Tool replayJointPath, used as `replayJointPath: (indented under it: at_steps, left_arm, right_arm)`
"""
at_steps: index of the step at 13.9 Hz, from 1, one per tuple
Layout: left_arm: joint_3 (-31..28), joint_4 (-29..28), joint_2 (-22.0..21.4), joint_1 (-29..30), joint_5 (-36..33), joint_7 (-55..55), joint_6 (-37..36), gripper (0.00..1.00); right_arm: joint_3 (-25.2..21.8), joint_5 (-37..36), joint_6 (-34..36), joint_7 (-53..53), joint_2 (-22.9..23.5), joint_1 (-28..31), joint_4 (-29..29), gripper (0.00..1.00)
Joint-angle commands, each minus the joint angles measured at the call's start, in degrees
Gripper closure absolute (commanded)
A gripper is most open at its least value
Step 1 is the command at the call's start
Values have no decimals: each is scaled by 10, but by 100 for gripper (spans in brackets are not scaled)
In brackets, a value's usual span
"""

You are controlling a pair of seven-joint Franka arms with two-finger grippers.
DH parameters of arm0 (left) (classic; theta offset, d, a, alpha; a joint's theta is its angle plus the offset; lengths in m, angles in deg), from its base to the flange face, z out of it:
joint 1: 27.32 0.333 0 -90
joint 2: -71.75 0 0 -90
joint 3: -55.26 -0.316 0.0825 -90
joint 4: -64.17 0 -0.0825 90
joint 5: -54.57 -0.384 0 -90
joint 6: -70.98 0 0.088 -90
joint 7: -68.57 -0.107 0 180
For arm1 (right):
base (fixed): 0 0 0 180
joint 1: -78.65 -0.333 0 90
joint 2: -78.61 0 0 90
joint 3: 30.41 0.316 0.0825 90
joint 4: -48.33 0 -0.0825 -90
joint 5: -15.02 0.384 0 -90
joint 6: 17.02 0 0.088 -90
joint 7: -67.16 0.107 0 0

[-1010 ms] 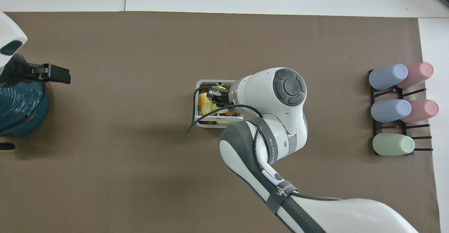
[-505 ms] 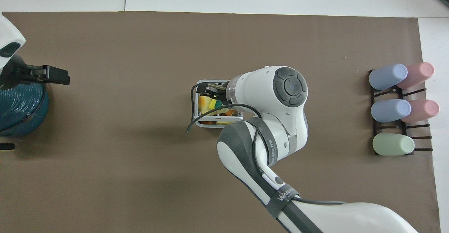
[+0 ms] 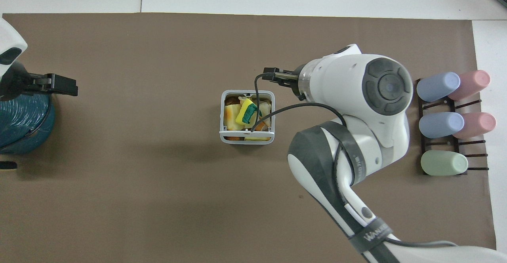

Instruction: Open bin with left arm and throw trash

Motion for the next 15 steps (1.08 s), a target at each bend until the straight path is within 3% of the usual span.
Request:
replayJointPath:
  at_steps: [1, 4, 11, 13, 15]
  left_arm:
    - [1, -20, -17, 4, 7, 1, 8, 0]
    - [1, -20, -17, 4, 7, 1, 8, 0]
    - [1, -20, -18, 4, 7, 1, 8, 0]
    - [1, -20, -18, 4, 7, 1, 8, 0]
    - [1, -20, -17, 4, 7, 1, 8, 0]
  right_arm:
    - [5, -13, 59, -89, -40, 49, -9, 0]
    - [5, -15, 143, -152, -71, 107, 0, 0]
    - [3, -13, 365, -200, -81, 185, 108, 0]
    - [-4, -13, 399, -198, -119, 178, 73, 0]
    - [-9, -13, 384, -206, -126, 179, 58, 0]
